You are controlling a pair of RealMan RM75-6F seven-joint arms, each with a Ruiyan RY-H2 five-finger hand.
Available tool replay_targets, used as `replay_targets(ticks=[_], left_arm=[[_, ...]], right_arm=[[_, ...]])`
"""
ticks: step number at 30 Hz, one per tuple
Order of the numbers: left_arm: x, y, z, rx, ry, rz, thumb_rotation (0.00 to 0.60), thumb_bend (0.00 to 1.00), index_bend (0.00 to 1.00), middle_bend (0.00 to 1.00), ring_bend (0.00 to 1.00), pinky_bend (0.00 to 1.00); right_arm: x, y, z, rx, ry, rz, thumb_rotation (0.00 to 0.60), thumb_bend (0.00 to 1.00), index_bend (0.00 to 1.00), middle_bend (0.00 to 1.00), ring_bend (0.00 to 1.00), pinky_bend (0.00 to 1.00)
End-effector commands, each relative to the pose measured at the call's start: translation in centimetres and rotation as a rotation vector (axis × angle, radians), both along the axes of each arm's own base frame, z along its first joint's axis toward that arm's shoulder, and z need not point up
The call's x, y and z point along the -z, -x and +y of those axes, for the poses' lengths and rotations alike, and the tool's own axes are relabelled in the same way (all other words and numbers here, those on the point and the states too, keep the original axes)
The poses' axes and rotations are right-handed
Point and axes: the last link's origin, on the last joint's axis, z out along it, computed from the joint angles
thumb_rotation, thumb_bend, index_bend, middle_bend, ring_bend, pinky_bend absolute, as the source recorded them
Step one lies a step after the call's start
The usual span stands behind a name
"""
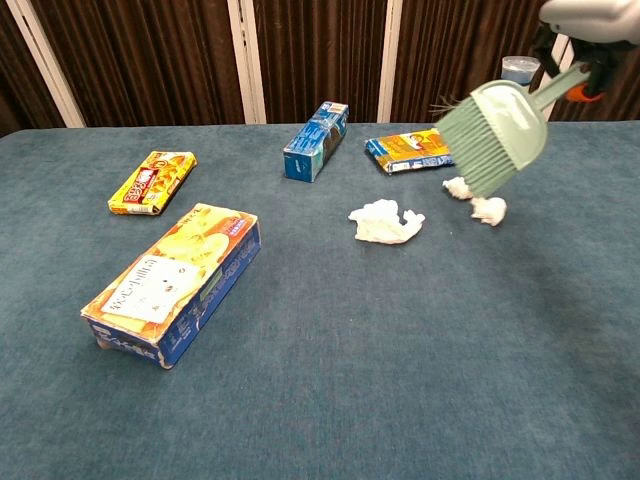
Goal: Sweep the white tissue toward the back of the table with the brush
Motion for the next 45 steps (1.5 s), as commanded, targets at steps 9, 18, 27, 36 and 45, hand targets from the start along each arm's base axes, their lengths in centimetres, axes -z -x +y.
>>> replay_targets(ticks=[9,18,27,36,45], left_arm=[[0.1,0.0,0.0,-0.004,0.005,-0.004,0.6,0.0,0.0,0.0,0.0,0.0],[-0.2,0.4,0.1,-0.025,0.006,-0.01,0.6,0.0,0.0,0.0,0.0,0.0],[-0.4,0.6,0.3,-0.044,0.0,-0.018,0.6,0.0,0.0,0.0,0.0,0.0],[-0.4,0.7,0.1,-0.052,0.002,-0.016,0.6,0.0,0.0,0.0,0.0,0.0],[-0.4,0.5,-0.2,-0.044,-0.002,-0.01,0.6,0.0,0.0,0.0,0.0,0.0]], right_arm=[[5.5,-5.5,3.4,-0.151,-0.176,-0.03,0.6,0.73,0.84,1.0,1.0,0.97],[9.2,-5.8,3.3,-0.141,-0.234,-0.036,0.6,0.73,0.84,1.0,1.0,0.97],[12.1,-5.3,2.1,-0.122,-0.263,0.003,0.6,0.73,0.84,1.0,1.0,0.97],[10.6,-1.7,-1.2,-0.056,-0.159,0.139,0.6,0.73,0.84,1.0,1.0,0.97],[5.2,1.4,-3.4,0.007,0.002,0.238,0.6,0.73,0.84,1.0,1.0,0.97]])
